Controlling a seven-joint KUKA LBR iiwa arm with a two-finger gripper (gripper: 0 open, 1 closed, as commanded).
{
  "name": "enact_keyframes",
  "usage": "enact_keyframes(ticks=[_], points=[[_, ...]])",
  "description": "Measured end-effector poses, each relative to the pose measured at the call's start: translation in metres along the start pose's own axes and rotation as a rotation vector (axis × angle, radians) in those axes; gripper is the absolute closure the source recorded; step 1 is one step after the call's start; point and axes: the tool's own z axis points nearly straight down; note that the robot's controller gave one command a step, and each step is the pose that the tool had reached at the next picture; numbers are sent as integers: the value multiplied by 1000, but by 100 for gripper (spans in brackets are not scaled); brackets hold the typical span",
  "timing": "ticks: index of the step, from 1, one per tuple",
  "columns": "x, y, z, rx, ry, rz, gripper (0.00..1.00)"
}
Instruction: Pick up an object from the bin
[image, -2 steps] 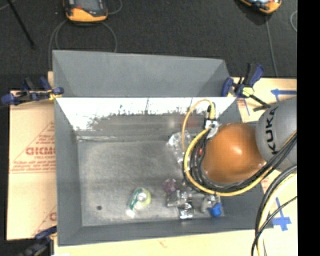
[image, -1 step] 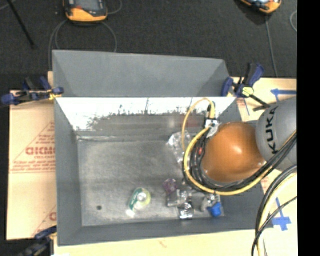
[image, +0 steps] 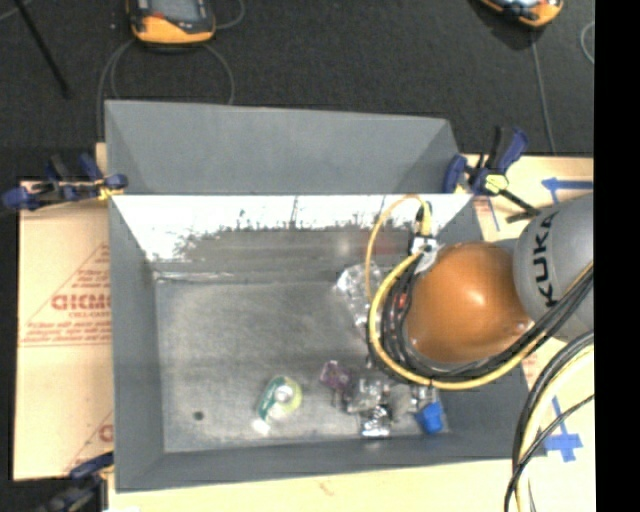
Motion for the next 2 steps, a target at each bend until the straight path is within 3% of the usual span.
enact_keyframes(ticks=[1,2], points=[[0,-1,-39,-2,-3,4,100],[1,-4,-124,2,-3,8,100]])
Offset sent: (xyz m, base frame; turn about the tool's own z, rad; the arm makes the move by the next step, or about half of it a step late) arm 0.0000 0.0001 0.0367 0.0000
